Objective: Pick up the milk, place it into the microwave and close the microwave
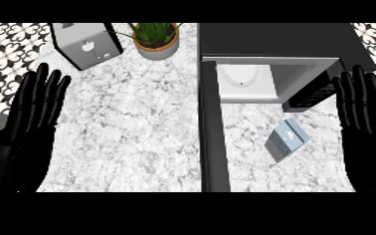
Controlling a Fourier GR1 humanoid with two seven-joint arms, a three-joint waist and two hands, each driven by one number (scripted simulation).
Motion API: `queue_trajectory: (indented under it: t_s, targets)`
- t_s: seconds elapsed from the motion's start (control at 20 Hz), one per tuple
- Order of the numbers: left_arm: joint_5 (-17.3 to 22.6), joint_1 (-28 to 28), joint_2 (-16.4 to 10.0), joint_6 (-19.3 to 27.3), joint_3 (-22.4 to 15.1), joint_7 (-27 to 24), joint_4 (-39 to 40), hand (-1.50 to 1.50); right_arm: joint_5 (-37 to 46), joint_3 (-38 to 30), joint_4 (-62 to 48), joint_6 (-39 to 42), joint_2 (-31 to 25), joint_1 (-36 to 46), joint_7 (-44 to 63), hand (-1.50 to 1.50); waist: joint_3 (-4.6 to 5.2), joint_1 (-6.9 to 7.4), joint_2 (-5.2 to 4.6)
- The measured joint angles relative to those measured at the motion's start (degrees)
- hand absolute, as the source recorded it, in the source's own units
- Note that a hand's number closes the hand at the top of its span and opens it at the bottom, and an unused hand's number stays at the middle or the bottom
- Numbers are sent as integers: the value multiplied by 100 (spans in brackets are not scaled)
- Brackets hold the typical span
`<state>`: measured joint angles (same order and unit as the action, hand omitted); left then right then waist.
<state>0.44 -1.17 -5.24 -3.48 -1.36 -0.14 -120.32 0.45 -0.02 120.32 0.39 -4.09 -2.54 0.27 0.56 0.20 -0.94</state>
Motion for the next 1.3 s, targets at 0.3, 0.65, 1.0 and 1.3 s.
queue_trajectory:
  t_s: [0.3, 0.65, 1.0, 1.3]
  targets:
    - [-34, -127, -27, -16, 23, 160, -210, -150, -143, -38, 84, 522, -558, 411, 690, -150, -43, 3, 76]
    - [1073, -942, 212, -274, 47, 518, -796, -150, -987, 29, 606, 1077, -833, 426, 1566, -150, -49, 14, 106]
    - [1696, -2043, 126, -704, 346, 675, -1581, -150, -854, -25, 761, 1043, -840, 378, 2013, -150, -53, 27, 109]
    - [1790, -2629, 142, -1107, 658, 485, -1616, -150, -370, 64, 443, 1115, -741, 131, 1654, -150, -53, 47, 111]
